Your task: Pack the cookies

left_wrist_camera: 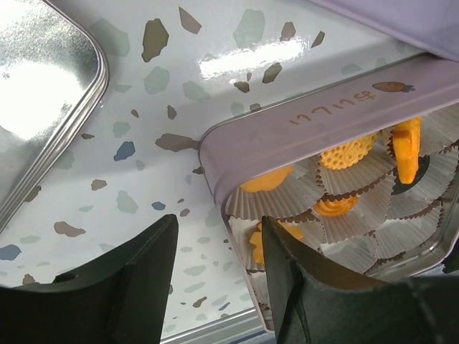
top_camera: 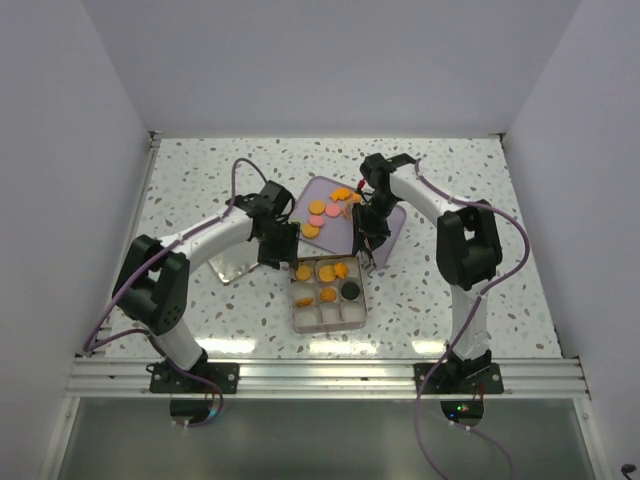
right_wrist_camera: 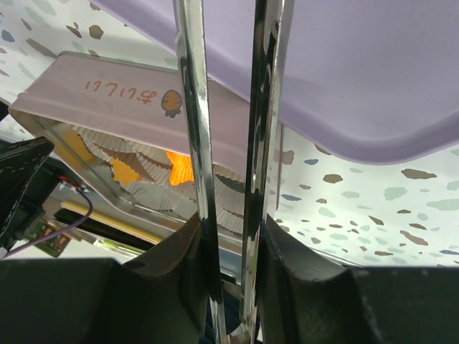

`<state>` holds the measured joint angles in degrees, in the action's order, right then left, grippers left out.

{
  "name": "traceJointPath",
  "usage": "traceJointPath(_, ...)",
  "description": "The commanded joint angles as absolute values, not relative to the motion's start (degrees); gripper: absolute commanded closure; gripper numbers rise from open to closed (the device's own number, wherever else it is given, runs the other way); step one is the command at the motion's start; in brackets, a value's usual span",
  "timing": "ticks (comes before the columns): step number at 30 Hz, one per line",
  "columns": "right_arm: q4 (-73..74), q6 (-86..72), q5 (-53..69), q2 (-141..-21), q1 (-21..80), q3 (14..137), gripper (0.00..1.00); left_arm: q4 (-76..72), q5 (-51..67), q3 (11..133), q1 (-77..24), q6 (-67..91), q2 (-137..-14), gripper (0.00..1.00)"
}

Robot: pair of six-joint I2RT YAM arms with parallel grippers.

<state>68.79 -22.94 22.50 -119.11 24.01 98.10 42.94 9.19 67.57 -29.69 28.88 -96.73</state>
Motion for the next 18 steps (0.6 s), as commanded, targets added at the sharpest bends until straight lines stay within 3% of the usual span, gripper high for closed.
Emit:
traceJointPath(1, 69.9, -22.7, 24.3, -116.8, 24.2, 100.0, 0.87, 42.8, 9.1, 67.5, -29.1, 27.9, -94.1, 0.45)
traceJointPath(10, 73.5, -22.7, 24.8, -111.6, 24.2, 102.6, 0.87, 44.8, 9.0, 70.8, -28.3, 27.6, -93.8, 0.44)
traceJointPath(18, 74.6, -22.2, 28.7, -101.7, 24.5, 97.5, 0.89, 47.0, 6.3, 75.8, -26.0, 27.2, -93.9, 0.43)
